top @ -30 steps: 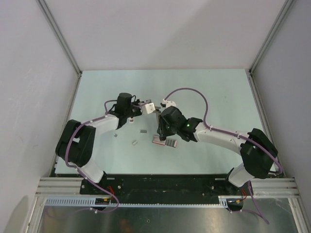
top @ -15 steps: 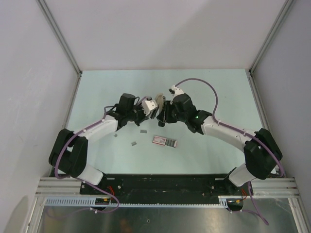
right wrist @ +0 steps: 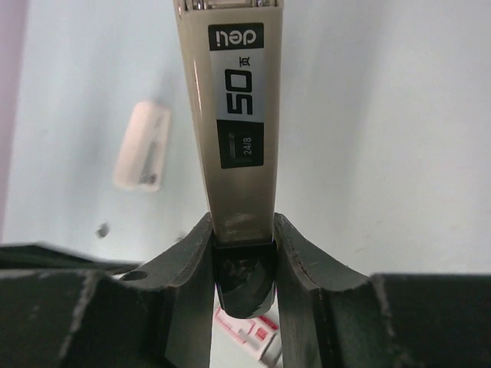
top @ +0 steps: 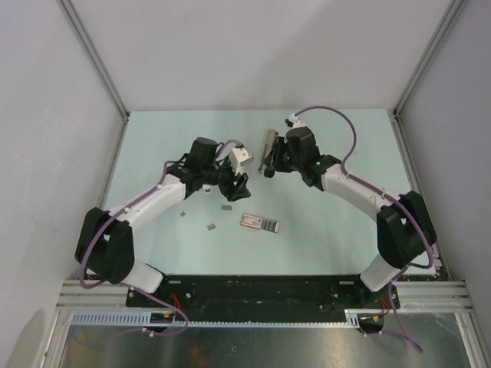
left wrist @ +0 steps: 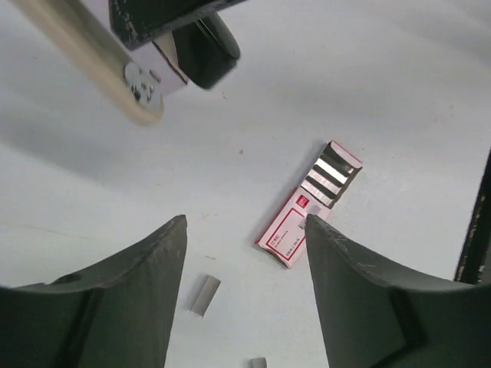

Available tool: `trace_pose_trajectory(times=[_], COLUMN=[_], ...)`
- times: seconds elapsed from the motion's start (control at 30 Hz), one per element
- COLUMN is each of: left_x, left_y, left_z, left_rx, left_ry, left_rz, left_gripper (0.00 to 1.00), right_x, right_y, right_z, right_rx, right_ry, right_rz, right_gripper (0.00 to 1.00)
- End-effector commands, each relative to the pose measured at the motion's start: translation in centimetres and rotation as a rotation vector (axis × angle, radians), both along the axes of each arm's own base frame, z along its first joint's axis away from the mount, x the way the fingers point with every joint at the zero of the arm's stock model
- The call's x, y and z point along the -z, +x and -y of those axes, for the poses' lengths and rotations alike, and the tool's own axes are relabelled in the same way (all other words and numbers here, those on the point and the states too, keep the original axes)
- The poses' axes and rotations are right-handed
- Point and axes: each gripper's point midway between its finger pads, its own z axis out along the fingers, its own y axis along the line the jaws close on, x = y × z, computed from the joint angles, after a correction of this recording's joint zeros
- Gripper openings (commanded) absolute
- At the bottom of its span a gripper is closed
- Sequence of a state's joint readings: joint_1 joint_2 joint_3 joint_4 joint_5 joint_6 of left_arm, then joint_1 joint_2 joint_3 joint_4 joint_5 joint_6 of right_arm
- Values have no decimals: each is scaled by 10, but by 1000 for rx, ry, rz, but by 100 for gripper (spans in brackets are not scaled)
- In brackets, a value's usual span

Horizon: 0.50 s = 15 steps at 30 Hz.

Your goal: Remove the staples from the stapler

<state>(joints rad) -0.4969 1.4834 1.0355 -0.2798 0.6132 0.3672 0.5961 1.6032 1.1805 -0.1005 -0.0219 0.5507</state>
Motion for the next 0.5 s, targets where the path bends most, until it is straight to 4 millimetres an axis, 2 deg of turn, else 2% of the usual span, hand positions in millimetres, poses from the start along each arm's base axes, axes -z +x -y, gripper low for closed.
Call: trace_pose_trajectory(times=[0.0,0.1,0.2,0.33,0.47], left_x=[-70,-105,-130,-139,-136], left_y=[12,27,38,41,39], left_z=[-11,-35,-63,-94,-112], left_rx=[-81,-159,-228,-304,-359], left_ry=[-132,-211,-260,-268,-236], left_rz=[13,9,18,35,29], left_gripper=[71,83,89,91,93], right_x=[-12,13,41,73,88], right_y=[36,44,48,52,60], right_z=[20,34,43,45,45], right_rx=[72,94,111,114,124], right_ry=[-109,-210,-298,-366,-411], right_rz=[37,-27,-96,-163,-184], right_gripper=[0,0,0,0,0])
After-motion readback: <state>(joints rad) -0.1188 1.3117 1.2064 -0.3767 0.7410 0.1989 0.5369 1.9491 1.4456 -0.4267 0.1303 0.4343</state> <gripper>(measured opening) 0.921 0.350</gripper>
